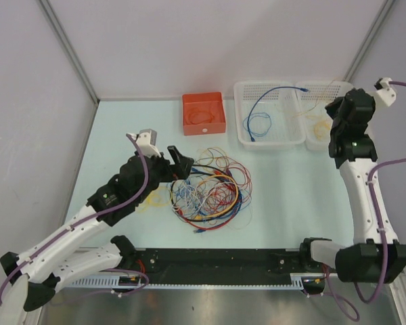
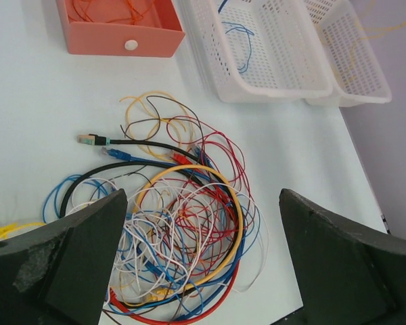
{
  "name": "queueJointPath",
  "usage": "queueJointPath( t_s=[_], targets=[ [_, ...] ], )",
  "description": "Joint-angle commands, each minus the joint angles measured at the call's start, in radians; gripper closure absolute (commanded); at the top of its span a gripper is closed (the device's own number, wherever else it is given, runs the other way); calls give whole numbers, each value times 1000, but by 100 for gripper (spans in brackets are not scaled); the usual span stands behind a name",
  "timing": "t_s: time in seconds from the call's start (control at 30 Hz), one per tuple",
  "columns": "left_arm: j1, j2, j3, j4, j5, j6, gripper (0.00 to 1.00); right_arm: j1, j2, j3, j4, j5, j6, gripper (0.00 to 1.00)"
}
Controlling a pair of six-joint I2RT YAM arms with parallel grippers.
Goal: Untangle the cables
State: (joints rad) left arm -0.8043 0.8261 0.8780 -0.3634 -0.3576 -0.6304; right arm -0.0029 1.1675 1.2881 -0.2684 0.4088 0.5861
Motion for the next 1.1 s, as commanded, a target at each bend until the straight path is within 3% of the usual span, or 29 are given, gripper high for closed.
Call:
queueJointPath(
  t_s=[0.0,0.33,0.53,0.57,0.63,0.67,0.73,0.77,0.97,1.07],
  targets=[
    [5,5,-40,6,35,-52,0,-116,107,43,153,-4,159,100],
    [7,-13,-168,61,46,-72,0,-258,357,145,209,45,215,100],
    [13,48,-160,63,32,-43,1,-269,451,171,216,64,139,100],
    [14,57,-157,63,34,-43,0,-269,458,175,203,79,138,94],
    [16,80,-148,57,34,-43,0,-272,478,198,186,91,139,51],
    [14,85,-146,54,37,-46,0,-272,491,207,169,88,135,24],
    [16,99,-139,46,43,-48,0,-269,485,209,173,62,159,4],
    [16,102,-139,44,43,-49,0,-257,468,209,191,42,168,0],
    [16,99,-119,32,45,-63,1,-108,387,220,238,-39,236,0],
    [16,81,-108,14,52,-72,1,38,341,200,224,-142,190,0]
  ],
)
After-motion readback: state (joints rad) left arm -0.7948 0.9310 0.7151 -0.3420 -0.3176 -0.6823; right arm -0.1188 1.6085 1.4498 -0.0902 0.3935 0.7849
